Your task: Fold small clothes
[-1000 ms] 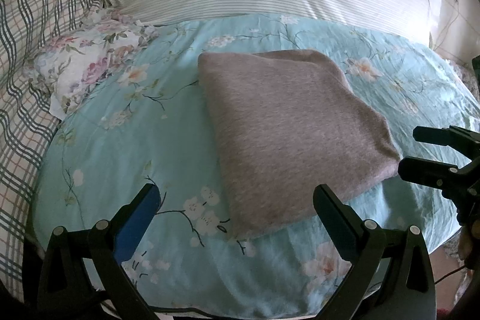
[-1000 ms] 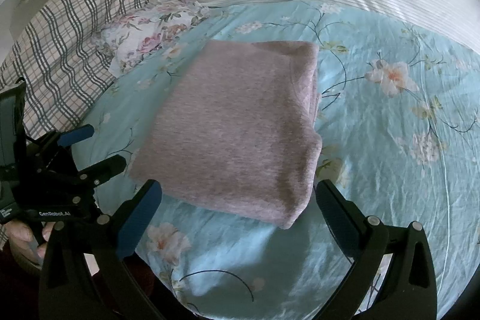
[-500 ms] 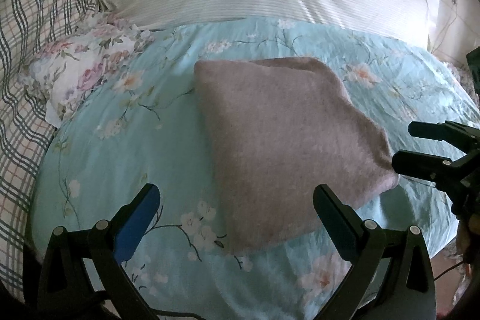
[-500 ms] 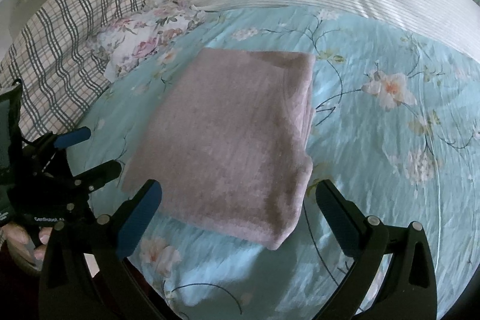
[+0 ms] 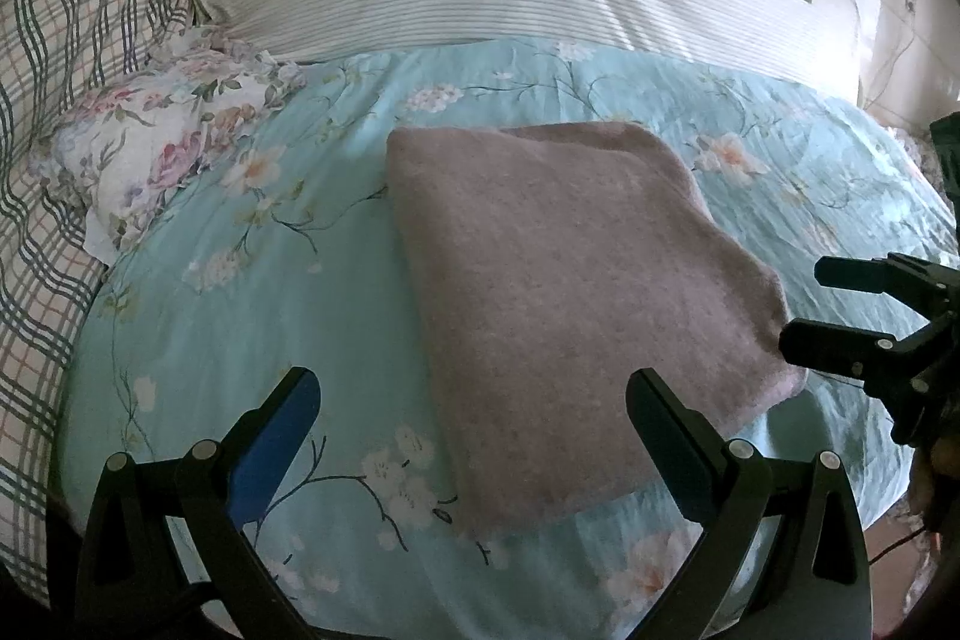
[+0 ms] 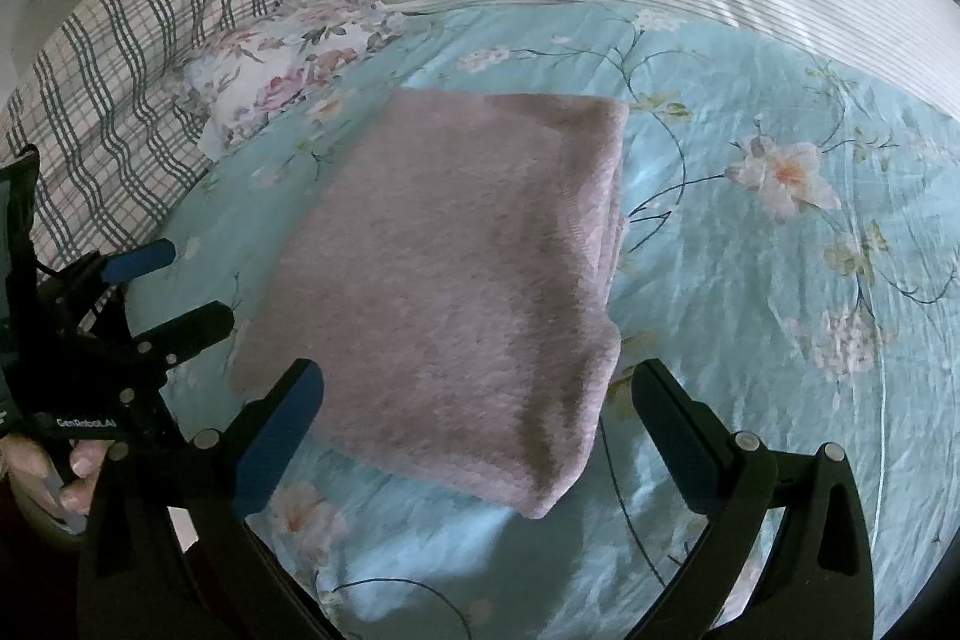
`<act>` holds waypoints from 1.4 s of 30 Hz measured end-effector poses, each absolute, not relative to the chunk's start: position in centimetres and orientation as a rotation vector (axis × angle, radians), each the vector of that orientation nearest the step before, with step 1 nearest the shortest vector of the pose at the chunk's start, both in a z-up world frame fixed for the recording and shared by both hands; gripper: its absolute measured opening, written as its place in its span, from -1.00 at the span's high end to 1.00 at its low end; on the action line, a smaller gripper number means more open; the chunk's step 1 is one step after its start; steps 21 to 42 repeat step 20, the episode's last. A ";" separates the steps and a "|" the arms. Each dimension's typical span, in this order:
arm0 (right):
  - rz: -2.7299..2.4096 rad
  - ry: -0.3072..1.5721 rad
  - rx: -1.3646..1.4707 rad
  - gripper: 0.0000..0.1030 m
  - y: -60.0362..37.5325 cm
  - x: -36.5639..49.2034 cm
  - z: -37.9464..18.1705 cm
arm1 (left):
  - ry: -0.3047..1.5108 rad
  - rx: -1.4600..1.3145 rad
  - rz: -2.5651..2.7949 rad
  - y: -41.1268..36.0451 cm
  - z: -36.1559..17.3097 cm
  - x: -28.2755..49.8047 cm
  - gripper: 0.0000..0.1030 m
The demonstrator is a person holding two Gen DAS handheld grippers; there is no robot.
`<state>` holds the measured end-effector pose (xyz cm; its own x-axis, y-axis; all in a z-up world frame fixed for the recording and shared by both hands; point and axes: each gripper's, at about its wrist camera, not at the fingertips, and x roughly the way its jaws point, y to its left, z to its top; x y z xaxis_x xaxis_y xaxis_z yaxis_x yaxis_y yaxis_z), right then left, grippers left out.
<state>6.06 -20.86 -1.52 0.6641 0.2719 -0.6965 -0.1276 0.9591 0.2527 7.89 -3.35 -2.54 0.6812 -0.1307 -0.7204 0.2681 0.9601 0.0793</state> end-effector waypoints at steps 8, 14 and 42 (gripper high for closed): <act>0.227 0.815 0.191 -0.99 -21.1 6.4 -1.4 | 0.793 0.186 -0.229 -3.5 -2.5 8.4 -0.99; 0.225 0.816 0.194 -0.99 -21.1 6.4 -1.4 | 0.797 0.191 -0.230 -3.7 -2.4 8.9 -0.98; 0.226 0.813 0.197 -0.99 -21.3 6.7 -1.4 | 0.793 0.192 -0.235 -3.8 -2.4 9.0 -0.99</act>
